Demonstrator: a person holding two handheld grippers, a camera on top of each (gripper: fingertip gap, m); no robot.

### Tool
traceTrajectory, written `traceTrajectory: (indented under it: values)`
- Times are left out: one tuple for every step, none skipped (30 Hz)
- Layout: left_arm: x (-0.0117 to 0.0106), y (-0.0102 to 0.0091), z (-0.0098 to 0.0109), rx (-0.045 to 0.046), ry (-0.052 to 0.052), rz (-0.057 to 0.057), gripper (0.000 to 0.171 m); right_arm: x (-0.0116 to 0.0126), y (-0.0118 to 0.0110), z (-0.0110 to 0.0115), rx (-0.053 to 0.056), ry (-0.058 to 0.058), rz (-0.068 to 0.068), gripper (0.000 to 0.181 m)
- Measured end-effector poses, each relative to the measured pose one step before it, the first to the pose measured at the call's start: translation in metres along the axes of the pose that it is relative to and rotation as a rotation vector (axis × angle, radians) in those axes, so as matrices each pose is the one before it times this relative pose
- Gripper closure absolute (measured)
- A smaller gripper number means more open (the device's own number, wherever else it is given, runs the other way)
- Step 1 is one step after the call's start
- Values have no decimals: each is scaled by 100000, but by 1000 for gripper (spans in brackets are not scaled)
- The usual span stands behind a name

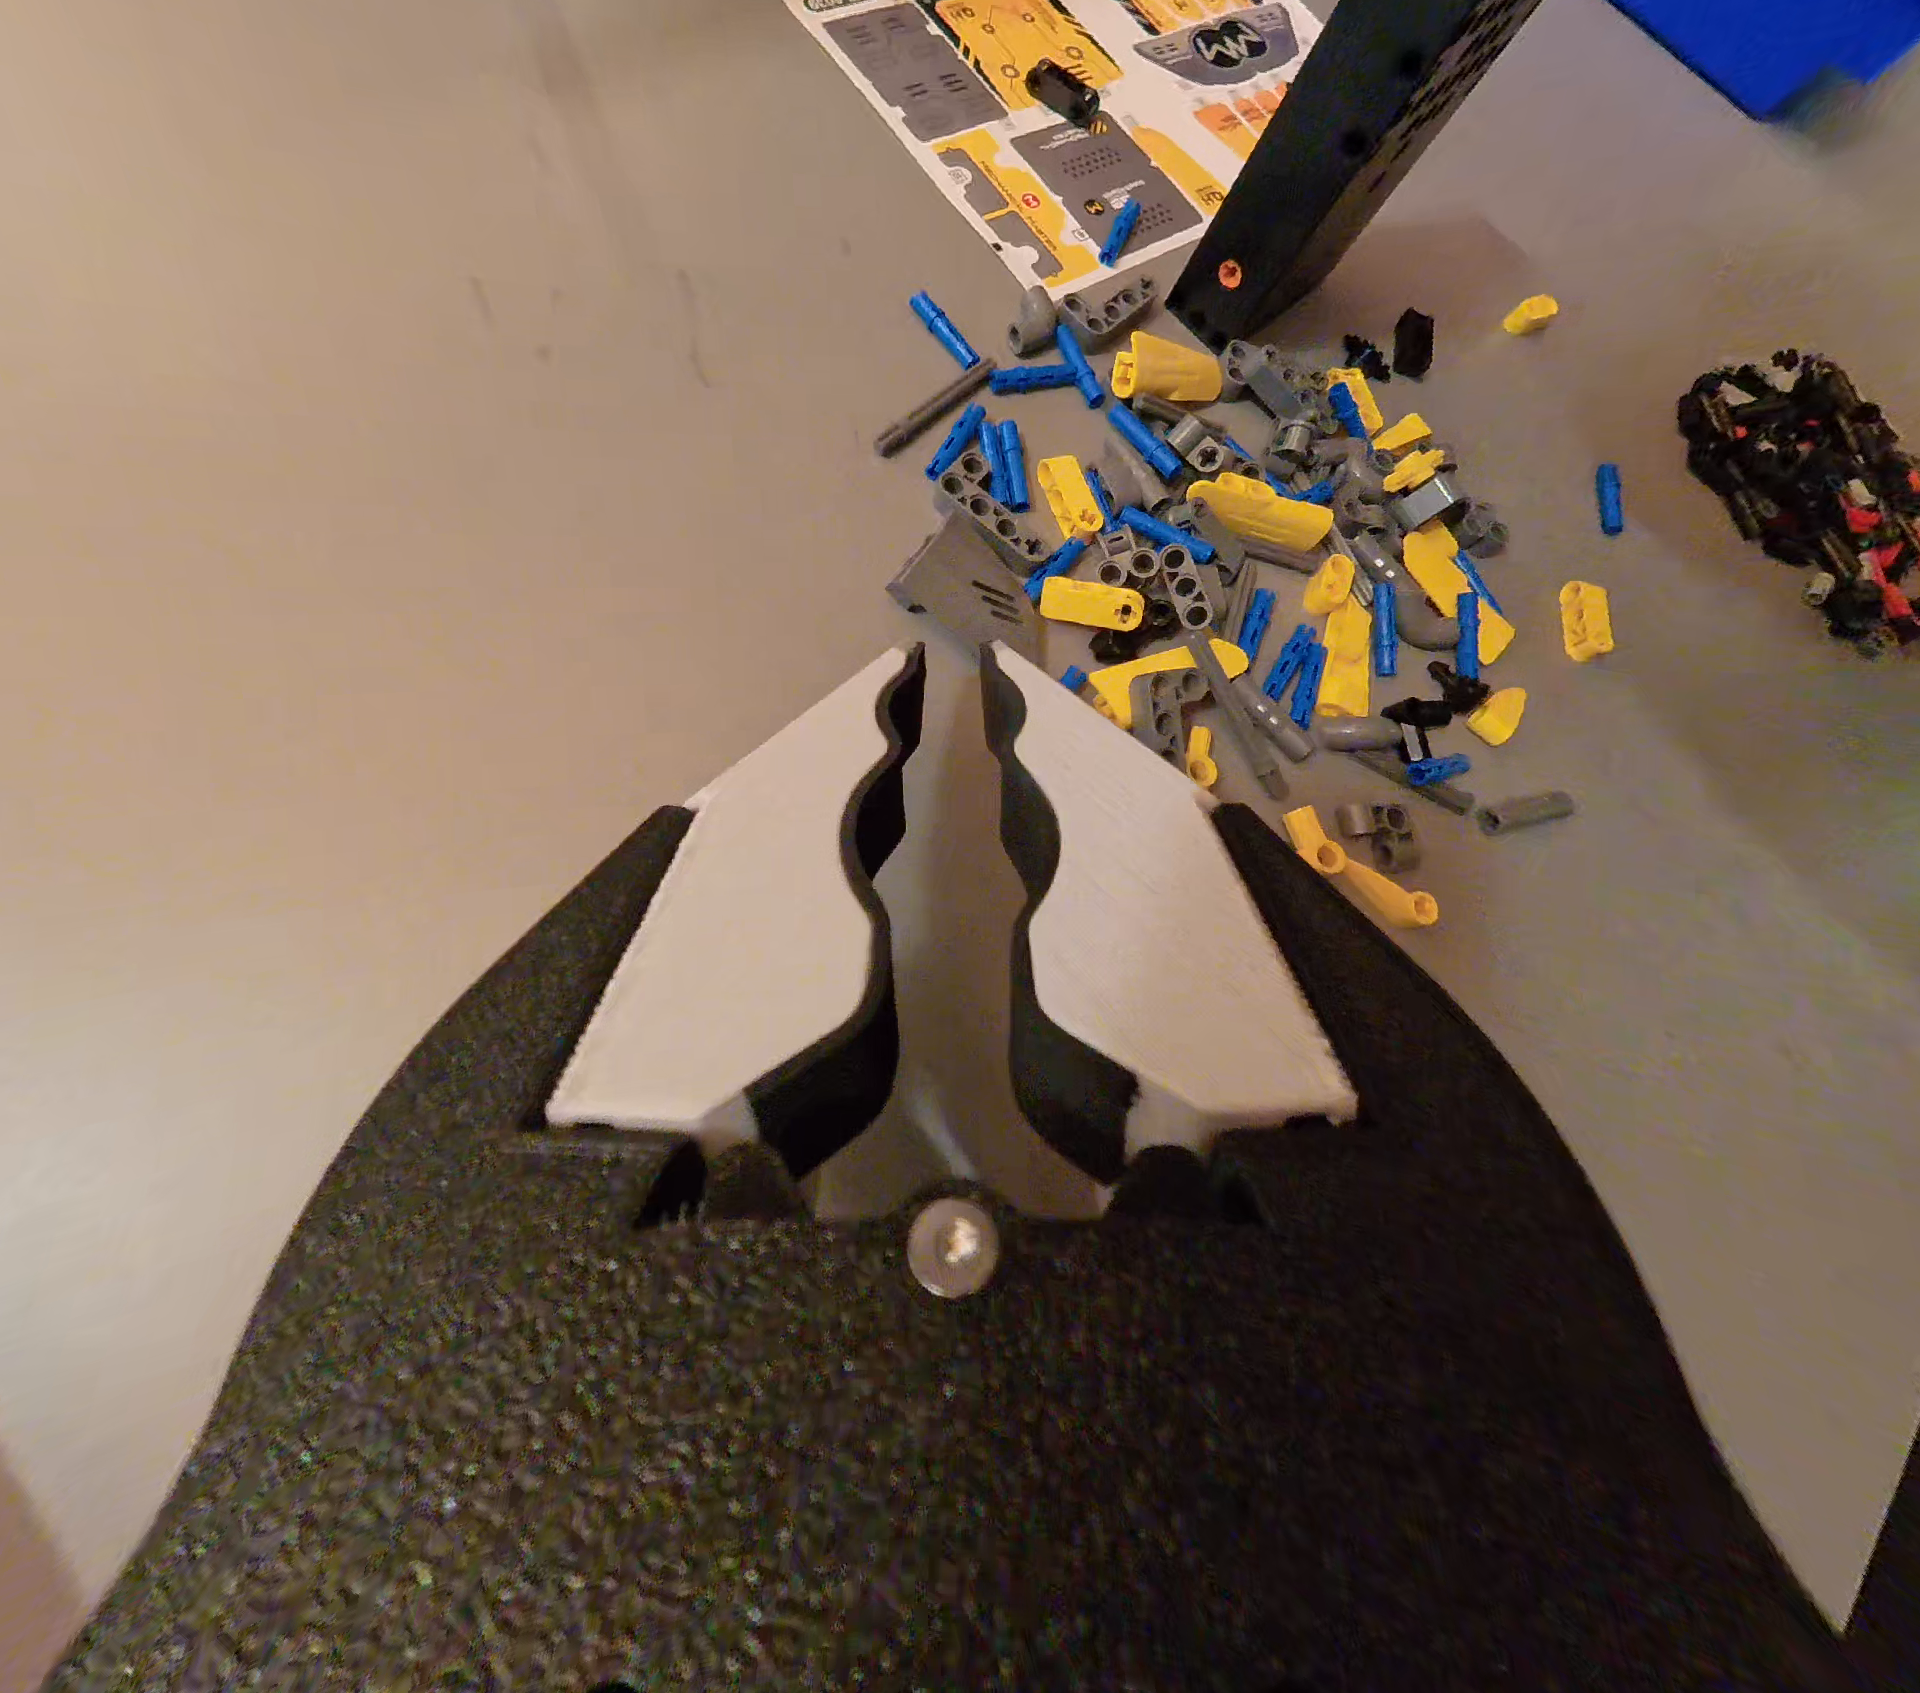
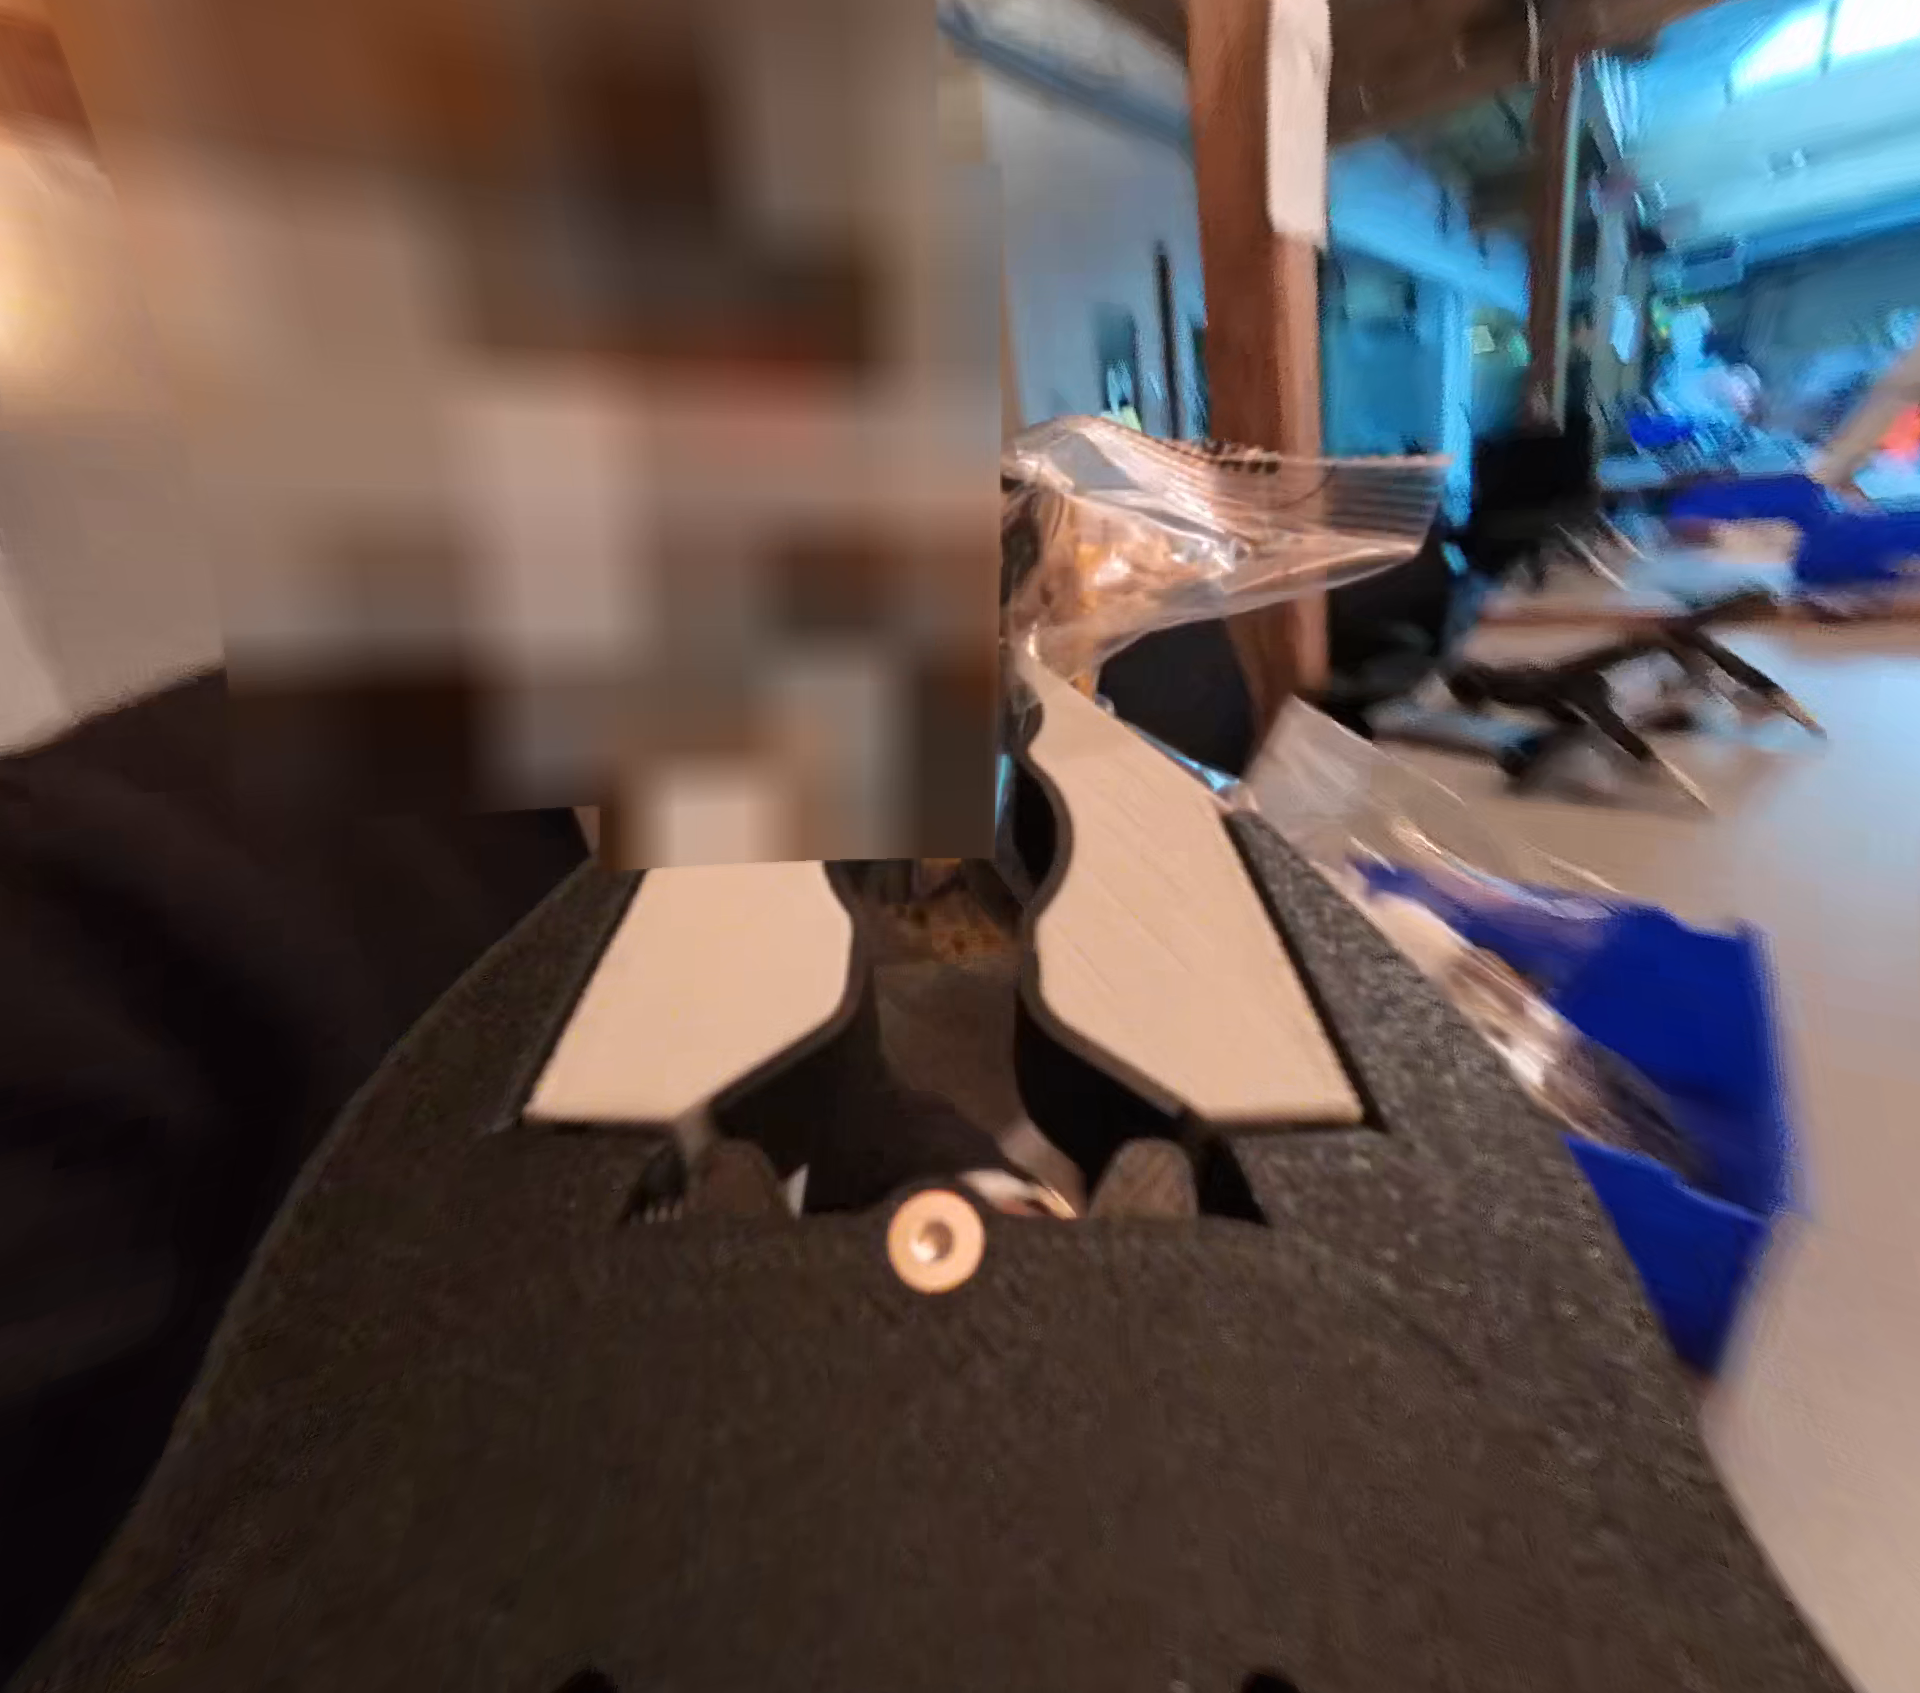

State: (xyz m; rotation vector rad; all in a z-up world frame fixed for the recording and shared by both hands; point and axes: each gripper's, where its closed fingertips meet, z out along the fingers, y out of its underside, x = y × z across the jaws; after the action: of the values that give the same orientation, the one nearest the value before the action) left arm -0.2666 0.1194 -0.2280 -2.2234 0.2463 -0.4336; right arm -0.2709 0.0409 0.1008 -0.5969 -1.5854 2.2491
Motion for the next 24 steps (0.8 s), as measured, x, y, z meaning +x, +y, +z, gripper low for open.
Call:
traceTrajectory:
  values:
    - [-38, -20, -4, 135, -253, 115, 162, -1923, -589, -544, 8839, -2420, 1335, 166]
    - [-53, -19, -12, 132, -265, 44, 162, -1680, -347, -448, 7500, -692, 64, 166]
    - [-82, -13, -9, 143, -393, 30, 162, -1494, 18, -398, 4410, 210, -607, 166]
    - [-113, -21, -30, 238, -545, 32, 162, -1340, 283, -400, 1873, 889, -1236, 166]
    - [-111, -43, -28, 343, -539, 38, 162, -1269, 275, -412, 1367, 962, -1566, 166]
    - [-116, -34, -34, 380, -482, -27, 162, -1181, 125, -454, 1840, 893, -1087, 165]
    - [-117, -22, -8, 272, -479, -208, 162, -1139, -132, -505, 3505, 430, -262, 166]
    - [-114, 17, 36, -53, -403, -467, 162, -1171, -426, -578, 5930, -314, 527, 166]
    - [-70, 111, 100, -607, -194, -464, 162, -1239, -618, -626, 7683, -1208, 824, 165]
    - [-38, 174, 134, -1104, -313, -6, 162, -1270, -619, -632, 7706, -1866, 999, 166]
    - [-78, 168, 131, -1067, -861, 717, 162, -1252, -513, -604, 6701, -2328, 636, 166]
    - [-65, 121, 108, -823, -1200, 1301, 162, -1118, -360, -546, 5143, -1924, 75, 166]
    - [-44, 111, 111, -699, -1228, 1458, 162, -922, -211, -441, 3228, -1250, -177, 167]
    - [-17, 107, 107, -734, -972, 1309, 162, -768, -129, -347, 1800, -846, -195, 167]
    - [3, 145, 114, -944, -666, 1100, 162, -665, -94, -284, 908, -617, -465, 167]
    - [-6, 151, 103, -999, -674, 961, 162, -503, -131, -237, 542, 163, -971, 167]
    - [-83, 162, 102, -988, -885, 641, 162, -376, -161, -204, 539, 690, -1434, 166]
    - [-74, 147, 90, -953, -654, 299, 162, -366, -189, -205, 615, 473, -1588, 166]
    - [-7, 70, 43, -509, -147, 75, 162, -331, -189, -187, 586, 145, -1367, 166]
    - [2, -5, 8, -17, -23, 20, 162, -334, -184, -186, 512, -323, -961, 166]
    - [-48, -40, -25, 250, -249, -92, 162, -341, -148, -167, 429, -912, -528, 166]
    - [-61, -46, -22, 262, -242, -214, 162, -278, -96, -150, 281, -1065, -115, 167]
    - [-40, -23, -32, 211, 2, -276, 162, -197, -50, -153, 131, -913, -54, 167]
    - [-30, -40, -34, 276, 36, -335, 162, -89, -26, -180, 226, -458, -320, 167]
